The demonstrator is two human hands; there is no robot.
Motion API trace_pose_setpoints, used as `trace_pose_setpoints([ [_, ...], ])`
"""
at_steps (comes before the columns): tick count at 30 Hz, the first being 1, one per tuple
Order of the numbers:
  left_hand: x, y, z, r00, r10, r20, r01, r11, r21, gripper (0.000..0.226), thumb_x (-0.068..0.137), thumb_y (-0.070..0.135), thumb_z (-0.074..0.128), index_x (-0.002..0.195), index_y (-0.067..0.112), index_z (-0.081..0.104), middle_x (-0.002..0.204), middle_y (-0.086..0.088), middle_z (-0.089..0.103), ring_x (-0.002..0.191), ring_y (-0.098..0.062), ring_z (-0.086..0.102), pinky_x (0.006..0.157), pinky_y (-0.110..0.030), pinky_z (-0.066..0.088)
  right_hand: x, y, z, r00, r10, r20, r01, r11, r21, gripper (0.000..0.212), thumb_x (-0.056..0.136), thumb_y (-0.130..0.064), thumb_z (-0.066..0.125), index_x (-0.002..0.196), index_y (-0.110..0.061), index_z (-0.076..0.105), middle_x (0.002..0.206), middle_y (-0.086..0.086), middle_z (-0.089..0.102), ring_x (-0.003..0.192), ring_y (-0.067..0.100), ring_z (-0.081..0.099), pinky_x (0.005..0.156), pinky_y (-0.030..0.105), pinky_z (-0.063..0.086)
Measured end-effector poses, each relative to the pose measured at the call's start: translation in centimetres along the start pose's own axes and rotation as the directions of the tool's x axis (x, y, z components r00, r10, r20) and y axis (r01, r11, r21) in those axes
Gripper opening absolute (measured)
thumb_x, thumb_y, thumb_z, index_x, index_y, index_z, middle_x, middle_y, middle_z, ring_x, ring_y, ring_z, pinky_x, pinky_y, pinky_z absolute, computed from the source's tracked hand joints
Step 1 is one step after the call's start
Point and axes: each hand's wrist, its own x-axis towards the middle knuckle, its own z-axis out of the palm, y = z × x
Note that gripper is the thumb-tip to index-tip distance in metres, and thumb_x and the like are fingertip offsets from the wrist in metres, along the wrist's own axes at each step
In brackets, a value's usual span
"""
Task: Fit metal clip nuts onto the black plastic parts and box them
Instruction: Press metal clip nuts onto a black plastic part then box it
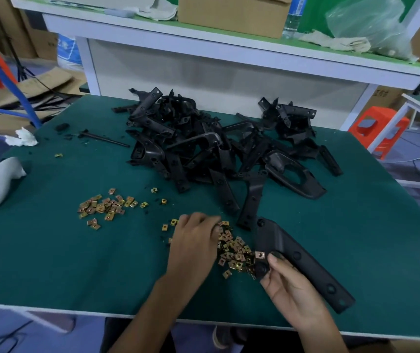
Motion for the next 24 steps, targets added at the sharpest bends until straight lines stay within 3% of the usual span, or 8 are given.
trace_pose_setpoints([
  [3,3.1,-0.7,0.9,0.993,-0.015,0.118,-0.012,0.975,0.222,0.034,0.102,0.038,0.051,0.127,0.023,0.066,0.12,-0.002,0.061,0.112,-0.024,0.047,0.096,-0.033,0.039,0.1,0.0,0.0,1.0,0.004,-0.016,-0.004,1.0,0.024,0.023,0.078,-0.008,0.068,0.099,0.001,0.068,0.097,0.018,0.067,0.085,0.022,0.072,0.073,0.029,0.062],
  [7,4.8,-0.8,2.1,0.965,-0.056,0.255,-0.016,0.963,0.271,0.027,0.099,0.04,0.054,0.11,0.022,0.071,0.112,-0.002,0.063,0.11,-0.025,0.051,0.095,-0.035,0.043,0.1,0.0,0.0,1.0,0.003,-0.019,-0.002,0.997,0.074,0.021,0.076,-0.006,0.069,0.096,0.0,0.065,0.093,0.019,0.062,0.083,0.024,0.072,0.071,0.032,0.062],
  [11,5.0,-0.3,1.3,0.979,-0.083,0.187,0.072,0.995,0.069,0.012,0.095,0.029,0.063,0.104,0.022,0.067,0.104,0.004,0.069,0.102,-0.02,0.054,0.09,-0.032,0.045,0.1,0.0,0.1,1.0,0.004,0.009,-0.005,0.999,0.043,0.03,0.083,-0.009,0.064,0.108,-0.002,0.077,0.109,0.02,0.073,0.097,0.025,0.074,0.077,0.033,0.061],
  [14,3.3,1.2,-0.2,0.971,-0.121,0.208,0.174,0.951,-0.255,0.003,0.095,0.03,0.064,0.098,0.03,0.064,0.09,0.017,0.068,0.089,-0.002,0.059,0.073,-0.017,0.045,0.3,-0.1,0.3,0.999,0.015,0.034,-0.015,1.0,0.023,0.037,0.084,-0.013,0.075,0.12,-0.005,0.074,0.121,0.02,0.07,0.108,0.026,0.071,0.085,0.034,0.06],
  [17,0.1,2.5,-0.4,0.917,-0.09,0.39,0.322,0.745,-0.585,0.014,0.097,0.03,0.061,0.101,0.042,0.068,0.089,0.025,0.068,0.083,0.006,0.063,0.069,-0.008,0.045,0.3,-0.3,0.6,0.994,0.026,0.103,-0.027,1.0,0.014,0.056,0.078,-0.026,0.087,0.128,-0.006,0.069,0.13,0.019,0.067,0.117,0.026,0.067,0.091,0.034,0.057],
  [21,-2.2,3.5,0.7,0.8,-0.263,0.54,0.598,0.282,-0.75,0.016,0.095,0.016,0.067,0.098,0.028,0.078,0.092,0.007,0.074,0.082,-0.006,0.07,0.07,-0.019,0.054,0.1,-0.4,0.7,0.987,0.035,0.159,-0.033,0.999,-0.013,0.053,0.084,-0.029,0.082,0.129,-0.005,0.068,0.134,0.019,0.065,0.123,0.026,0.064,0.095,0.034,0.054],
  [22,-2.1,3.6,0.8,0.786,-0.284,0.55,0.611,0.212,-0.763,0.013,0.095,0.015,0.066,0.097,0.022,0.077,0.091,0.0,0.074,0.081,-0.01,0.069,0.07,-0.02,0.055,0.1,-0.3,0.7,0.988,0.045,0.148,-0.046,0.999,0.005,0.055,0.081,-0.029,0.085,0.127,-0.004,0.069,0.133,0.02,0.065,0.121,0.026,0.065,0.094,0.034,0.055],
  [24,-1.7,3.6,0.8,0.791,-0.278,0.545,0.6,0.178,-0.78,0.009,0.098,0.016,0.062,0.1,0.014,0.071,0.084,-0.003,0.071,0.076,-0.012,0.067,0.07,-0.022,0.055,0.1,-0.3,0.6,0.992,0.056,0.112,-0.061,0.997,0.045,0.061,0.071,-0.029,0.092,0.123,-0.003,0.072,0.129,0.021,0.067,0.117,0.027,0.068,0.09,0.035,0.058],
])
